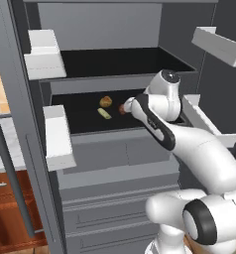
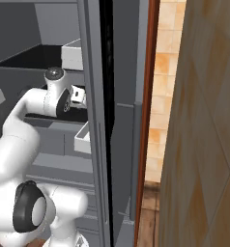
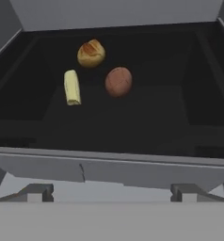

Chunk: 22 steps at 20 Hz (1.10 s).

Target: Pick the egg and butter from the fridge and place them by the bowl for mixing.

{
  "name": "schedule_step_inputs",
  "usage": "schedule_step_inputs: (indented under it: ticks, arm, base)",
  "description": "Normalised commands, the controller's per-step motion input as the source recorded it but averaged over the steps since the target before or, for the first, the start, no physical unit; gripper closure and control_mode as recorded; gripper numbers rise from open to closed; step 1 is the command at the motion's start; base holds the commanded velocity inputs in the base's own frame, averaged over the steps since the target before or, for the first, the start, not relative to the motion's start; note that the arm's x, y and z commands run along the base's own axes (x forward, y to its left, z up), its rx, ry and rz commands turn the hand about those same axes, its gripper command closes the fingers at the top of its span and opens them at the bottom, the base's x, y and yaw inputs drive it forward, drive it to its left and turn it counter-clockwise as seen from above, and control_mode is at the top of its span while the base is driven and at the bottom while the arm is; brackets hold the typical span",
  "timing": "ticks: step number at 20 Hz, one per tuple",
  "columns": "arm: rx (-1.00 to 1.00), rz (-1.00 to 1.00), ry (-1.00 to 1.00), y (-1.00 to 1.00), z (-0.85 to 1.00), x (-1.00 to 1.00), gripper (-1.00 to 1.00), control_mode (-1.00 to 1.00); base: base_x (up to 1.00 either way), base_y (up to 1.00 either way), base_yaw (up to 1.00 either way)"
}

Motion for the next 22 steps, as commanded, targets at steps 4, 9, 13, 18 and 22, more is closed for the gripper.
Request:
schedule_step_inputs:
  ticks: [4, 9, 13, 18, 22]
  arm:
    - [0.0, -0.02, 0.0, 0.0, -0.27, 0.21, -1.0, -1.0]
    - [0.04, -0.02, 0.0, 0.0, -0.13, 0.24, -1.0, -1.0]
    - [0.01, -0.01, 0.0, 0.15, -0.09, 0.3, -1.0, -1.0]
    - [0.0, -0.05, 0.0, 0.1, -0.13, 0.32, -1.0, -1.0]
    - [0.0, -0.07, 0.0, 0.04, -0.11, 0.35, -1.0, -1.0]
  base:
    - [0.0, 0.0, 0.0]
    - [0.0, 0.0, 0.0]
    - [0.0, 0.0, 0.0]
    - [0.0, 0.0, 0.0]
    - [0.0, 0.0, 0.0]
